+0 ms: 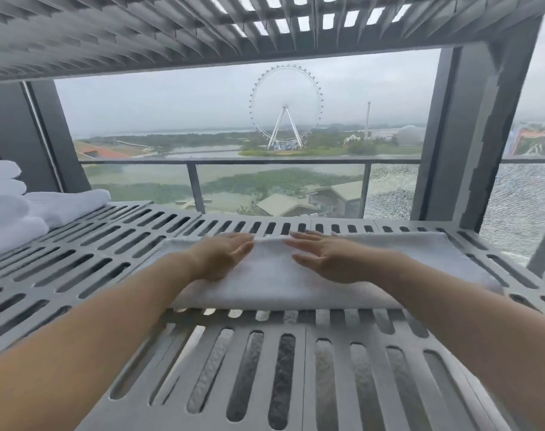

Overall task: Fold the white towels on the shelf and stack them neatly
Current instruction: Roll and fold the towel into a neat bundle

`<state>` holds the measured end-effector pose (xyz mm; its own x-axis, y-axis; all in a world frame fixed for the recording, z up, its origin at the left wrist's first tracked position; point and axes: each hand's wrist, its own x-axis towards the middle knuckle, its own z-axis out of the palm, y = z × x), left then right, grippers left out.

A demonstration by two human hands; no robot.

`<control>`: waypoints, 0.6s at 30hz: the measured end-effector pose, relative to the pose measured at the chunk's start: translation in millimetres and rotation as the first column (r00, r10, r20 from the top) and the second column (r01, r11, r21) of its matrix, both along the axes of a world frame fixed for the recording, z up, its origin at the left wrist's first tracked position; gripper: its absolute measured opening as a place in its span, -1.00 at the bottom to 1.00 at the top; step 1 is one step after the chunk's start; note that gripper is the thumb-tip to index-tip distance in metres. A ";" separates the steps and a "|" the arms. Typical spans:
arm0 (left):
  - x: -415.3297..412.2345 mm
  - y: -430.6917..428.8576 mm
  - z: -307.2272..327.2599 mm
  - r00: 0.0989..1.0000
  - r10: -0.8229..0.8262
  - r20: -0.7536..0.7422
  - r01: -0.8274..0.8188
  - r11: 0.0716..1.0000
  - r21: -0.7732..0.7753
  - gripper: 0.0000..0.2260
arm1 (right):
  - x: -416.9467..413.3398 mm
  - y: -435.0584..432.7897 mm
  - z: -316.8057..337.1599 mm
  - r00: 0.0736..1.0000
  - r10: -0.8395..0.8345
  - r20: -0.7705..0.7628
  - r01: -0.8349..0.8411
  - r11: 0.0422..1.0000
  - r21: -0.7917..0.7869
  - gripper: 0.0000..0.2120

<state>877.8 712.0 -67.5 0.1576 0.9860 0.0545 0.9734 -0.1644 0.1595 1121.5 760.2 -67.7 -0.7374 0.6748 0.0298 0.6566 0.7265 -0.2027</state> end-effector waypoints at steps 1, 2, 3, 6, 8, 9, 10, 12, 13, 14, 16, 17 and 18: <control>-9.1 4.6 -0.5 1.000 0.002 -0.003 -0.002 1.000 0.029 -0.57 | -16.4 3.0 -0.2 1.000 -0.004 0.008 0.004 1.000 0.007 -0.52; -16.9 8.0 -0.9 1.000 -0.003 -0.003 0.003 0.998 0.067 -0.61 | -31.5 6.5 -0.6 1.000 -0.014 0.013 0.013 1.000 0.016 -0.52; -23.2 11.3 -0.3 1.000 -0.016 -0.004 0.016 0.993 0.113 -0.66 | -45.2 10.1 -0.6 1.000 -0.027 0.007 0.027 0.999 0.025 -0.53; -38.3 19.4 2.2 1.000 -0.025 -0.008 0.026 0.977 0.212 -0.79 | -76.8 20.6 -0.7 0.995 -0.070 -0.069 0.074 0.996 0.059 -0.56; -46.5 22.1 3.1 1.000 -0.020 0.000 0.019 0.976 0.216 -0.79 | -88.6 25.2 0.7 0.985 -0.106 -0.136 0.119 0.989 0.087 -0.66; -49.8 22.8 2.8 1.000 -0.024 -0.009 0.025 0.978 0.209 -0.78 | -91.8 26.9 1.4 0.977 -0.120 -0.178 0.140 0.985 0.100 -0.72; -52.6 23.8 1.9 0.999 -0.034 -0.025 0.038 0.979 0.200 -0.77 | -93.6 28.7 1.5 0.968 -0.123 -0.221 0.151 0.982 0.113 -0.77; -56.2 26.4 -0.8 0.996 -0.062 -0.063 0.074 0.977 0.198 -0.79 | -95.7 30.3 -0.3 0.952 -0.112 -0.284 0.154 0.979 0.131 -0.84; -57.5 27.7 -1.8 0.994 -0.073 -0.080 0.088 0.974 0.211 -0.80 | -96.8 30.2 -2.4 0.947 -0.114 -0.301 0.163 0.977 0.141 -0.85; -59.0 28.9 -2.3 0.993 -0.080 -0.091 0.099 0.968 0.230 -0.82 | -98.2 30.2 -5.3 0.943 -0.122 -0.311 0.179 0.970 0.163 -0.85; -62.2 30.5 -2.1 0.992 -0.092 -0.083 0.111 0.959 0.261 -0.81 | -99.8 30.6 -12.0 0.931 -0.144 -0.335 0.222 0.953 0.208 -0.81; -64.2 30.9 -1.7 0.993 -0.098 -0.069 0.113 0.957 0.267 -0.79 | -99.3 30.7 -14.8 0.923 -0.147 -0.356 0.234 0.948 0.215 -0.78; -66.5 31.0 -1.1 0.993 -0.101 -0.059 0.113 0.955 0.272 -0.78 | -98.5 30.4 -16.4 0.918 -0.138 -0.372 0.231 0.948 0.218 -0.76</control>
<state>811.3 743.0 -68.7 0.2698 0.9111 0.3117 0.9527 -0.2997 0.0513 1023.0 790.6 -84.1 -0.5113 0.7331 0.4485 0.7051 0.6562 -0.2687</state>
